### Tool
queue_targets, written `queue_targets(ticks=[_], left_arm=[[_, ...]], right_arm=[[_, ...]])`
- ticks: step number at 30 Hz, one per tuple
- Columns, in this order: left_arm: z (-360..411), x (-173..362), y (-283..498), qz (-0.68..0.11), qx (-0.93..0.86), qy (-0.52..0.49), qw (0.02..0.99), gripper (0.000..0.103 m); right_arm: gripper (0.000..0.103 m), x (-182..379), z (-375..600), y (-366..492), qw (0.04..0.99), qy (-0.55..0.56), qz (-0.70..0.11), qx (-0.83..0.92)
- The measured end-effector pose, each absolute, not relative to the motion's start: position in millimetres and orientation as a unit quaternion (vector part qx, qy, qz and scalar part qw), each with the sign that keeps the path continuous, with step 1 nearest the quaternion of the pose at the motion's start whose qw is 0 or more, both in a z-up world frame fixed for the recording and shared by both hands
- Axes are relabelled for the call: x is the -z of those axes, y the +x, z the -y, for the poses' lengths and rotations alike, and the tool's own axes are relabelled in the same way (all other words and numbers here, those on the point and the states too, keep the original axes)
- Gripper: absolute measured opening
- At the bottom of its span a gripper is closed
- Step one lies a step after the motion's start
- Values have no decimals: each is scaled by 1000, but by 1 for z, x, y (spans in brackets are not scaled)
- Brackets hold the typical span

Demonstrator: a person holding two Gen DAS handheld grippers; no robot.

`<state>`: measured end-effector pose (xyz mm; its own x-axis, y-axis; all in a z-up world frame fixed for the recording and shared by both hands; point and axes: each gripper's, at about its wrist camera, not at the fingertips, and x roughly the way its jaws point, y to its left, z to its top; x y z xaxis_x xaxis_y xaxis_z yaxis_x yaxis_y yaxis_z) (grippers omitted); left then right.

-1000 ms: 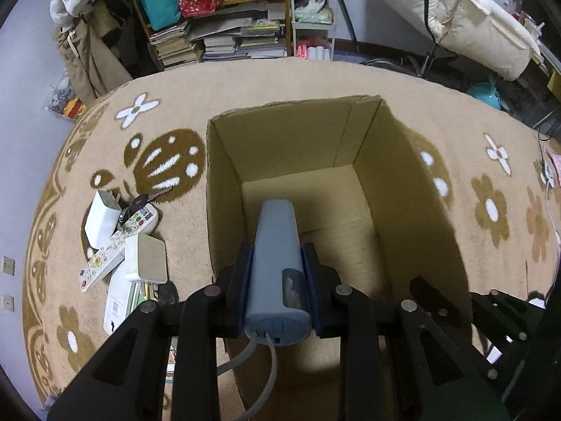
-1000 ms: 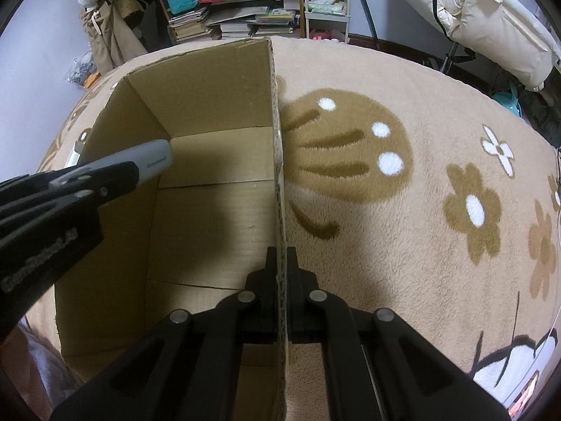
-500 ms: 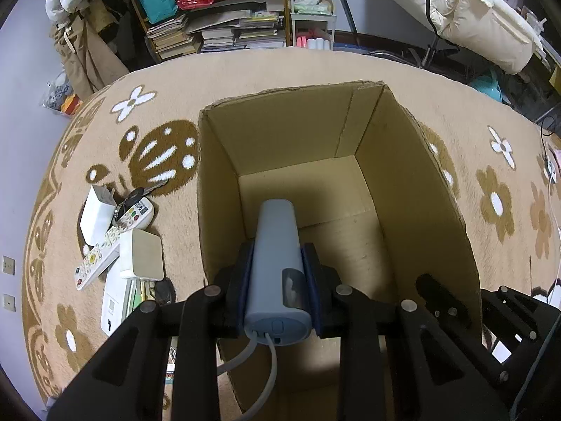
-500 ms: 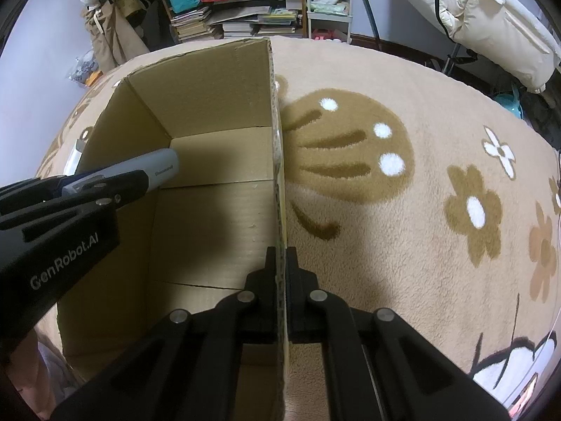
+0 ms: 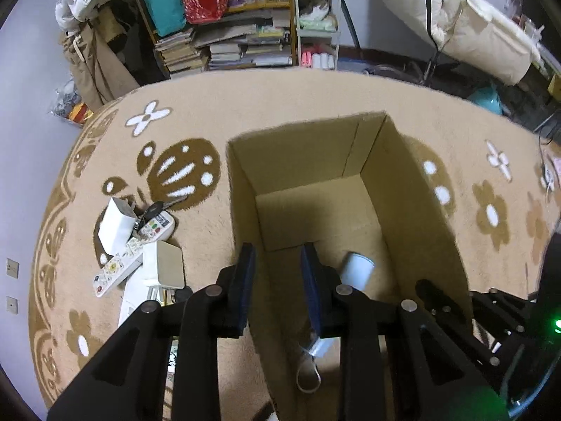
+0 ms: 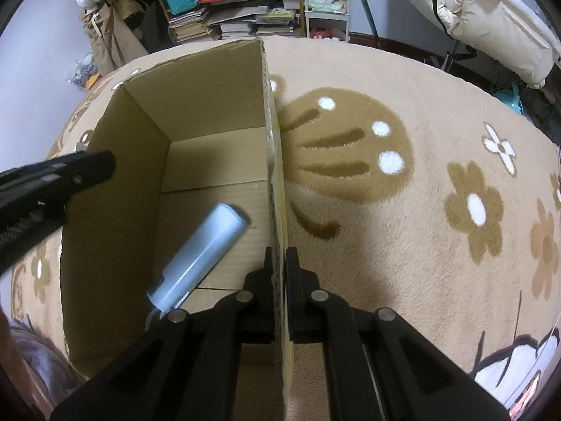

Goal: Organize rigid objects
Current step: 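Open the left tool to drop the power bank into the box, then move the left tool back to the pile toward the white square charger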

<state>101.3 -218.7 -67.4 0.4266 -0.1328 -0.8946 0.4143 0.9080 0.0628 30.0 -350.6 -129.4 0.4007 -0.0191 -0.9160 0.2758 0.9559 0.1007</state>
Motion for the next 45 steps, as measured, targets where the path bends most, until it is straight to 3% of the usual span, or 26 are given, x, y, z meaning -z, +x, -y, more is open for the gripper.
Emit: queue_targets(ticks=[9,10,12,16,18,24,34,45], left_arm=[[195,29,97,-473,151,138,857,30],[192,26,97,-470,149,137,859,33],[181,19,95,-460,145,139,865,54],[159,11,93,-436,120,160,878,59],[147,10,95,-437,113,152,879,75],[105,17,103,-441,74,156,881,88],[37,29,123,-471,24,151,869,91],[17,60,148,-469,37,185,863,92]], right_arm=[[6,128,351,30,828,119,-541,90],[6,129,351,30,828,119,-541,90],[6,128,351,30,828,118,-541,90],[6,129,352,31,826,118,-544,92],[6,130,353,31,825,114,-545,94],[6,133,351,32,822,103,-551,100],[6,133,343,33,819,76,-557,117],[6,131,339,34,817,64,-560,127]])
